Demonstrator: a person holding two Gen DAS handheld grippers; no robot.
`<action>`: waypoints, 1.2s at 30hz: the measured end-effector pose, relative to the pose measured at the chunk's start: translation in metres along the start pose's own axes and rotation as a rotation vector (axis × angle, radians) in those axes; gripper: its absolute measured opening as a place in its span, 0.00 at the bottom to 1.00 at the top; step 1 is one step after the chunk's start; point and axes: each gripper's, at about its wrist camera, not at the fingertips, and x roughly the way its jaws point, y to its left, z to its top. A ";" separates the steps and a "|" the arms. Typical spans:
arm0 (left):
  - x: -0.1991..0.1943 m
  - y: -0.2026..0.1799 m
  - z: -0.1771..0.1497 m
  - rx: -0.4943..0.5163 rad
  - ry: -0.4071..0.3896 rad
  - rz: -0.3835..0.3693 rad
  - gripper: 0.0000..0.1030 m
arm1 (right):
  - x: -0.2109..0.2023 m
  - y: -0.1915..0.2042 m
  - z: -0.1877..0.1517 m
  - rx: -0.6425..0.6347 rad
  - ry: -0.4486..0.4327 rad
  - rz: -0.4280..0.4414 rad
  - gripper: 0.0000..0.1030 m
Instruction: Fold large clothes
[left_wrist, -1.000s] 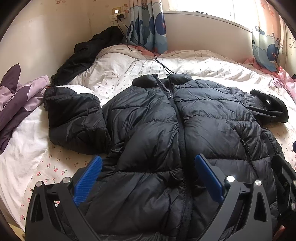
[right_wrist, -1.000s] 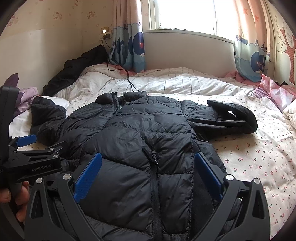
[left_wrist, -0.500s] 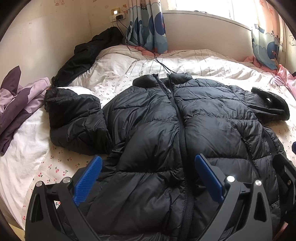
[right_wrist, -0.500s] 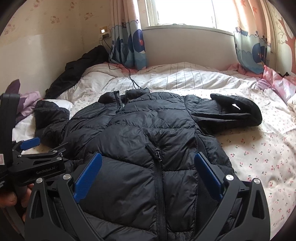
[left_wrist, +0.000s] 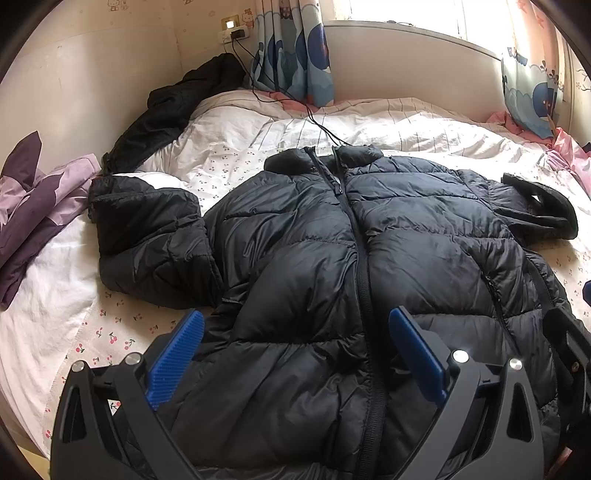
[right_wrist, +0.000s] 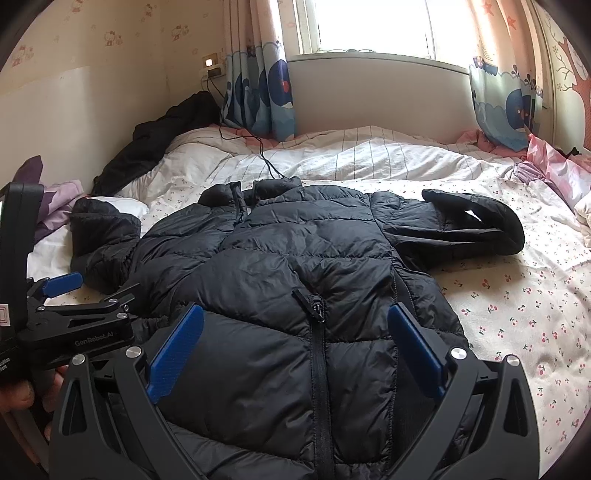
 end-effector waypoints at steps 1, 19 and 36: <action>0.000 0.000 0.000 0.001 0.000 0.000 0.93 | 0.000 0.000 0.000 -0.001 0.000 0.001 0.93; 0.000 -0.003 -0.001 0.002 0.004 -0.003 0.93 | 0.003 -0.002 -0.001 0.005 0.004 0.018 0.93; 0.003 -0.004 0.001 -0.019 0.013 -0.015 0.93 | -0.005 -0.011 0.011 -0.023 -0.005 0.003 0.93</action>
